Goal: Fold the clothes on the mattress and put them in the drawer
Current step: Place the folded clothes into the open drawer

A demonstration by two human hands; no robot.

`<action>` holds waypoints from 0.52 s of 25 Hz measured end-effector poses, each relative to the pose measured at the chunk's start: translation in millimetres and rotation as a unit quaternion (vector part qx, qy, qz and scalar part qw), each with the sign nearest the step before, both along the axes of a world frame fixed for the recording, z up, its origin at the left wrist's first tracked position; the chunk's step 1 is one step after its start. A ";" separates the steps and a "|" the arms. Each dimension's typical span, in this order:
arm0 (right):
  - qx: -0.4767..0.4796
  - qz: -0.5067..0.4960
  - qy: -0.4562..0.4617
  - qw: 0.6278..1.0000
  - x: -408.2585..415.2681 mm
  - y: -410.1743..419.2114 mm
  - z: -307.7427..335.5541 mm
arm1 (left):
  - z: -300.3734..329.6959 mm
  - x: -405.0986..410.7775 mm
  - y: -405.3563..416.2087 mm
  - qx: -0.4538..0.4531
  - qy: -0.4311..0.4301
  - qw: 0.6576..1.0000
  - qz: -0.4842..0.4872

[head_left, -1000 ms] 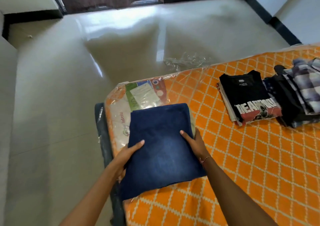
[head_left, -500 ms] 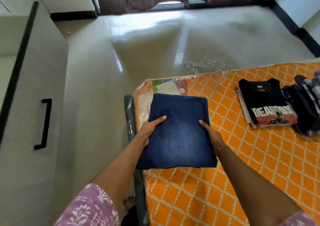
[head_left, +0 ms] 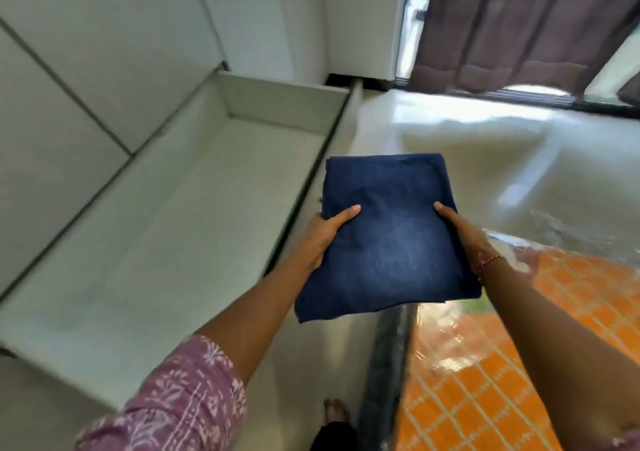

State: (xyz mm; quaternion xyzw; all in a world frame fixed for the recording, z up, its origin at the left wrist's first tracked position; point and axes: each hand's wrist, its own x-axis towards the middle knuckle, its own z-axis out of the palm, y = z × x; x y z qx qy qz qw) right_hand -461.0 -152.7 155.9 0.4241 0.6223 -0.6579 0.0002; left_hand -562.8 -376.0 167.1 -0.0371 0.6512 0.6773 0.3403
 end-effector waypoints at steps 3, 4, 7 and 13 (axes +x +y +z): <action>0.005 0.120 0.031 0.992 -90.5 -60.5 35.4 | 38.2 -34.6 -82.5 -0.023 0.027 0.993 0.115; 0.015 0.155 0.037 0.987 -118.1 -83.7 45.2 | 46.5 -43.2 -109.8 -0.024 0.029 0.988 0.150; 0.038 0.241 0.046 0.969 -191.3 -164.8 63.5 | 57.1 -55.5 -195.1 -0.010 0.004 0.973 0.232; 0.095 0.461 -0.003 0.882 -275.8 -356.8 25.9 | 0.9 -42.0 -351.4 0.026 -0.062 0.908 0.414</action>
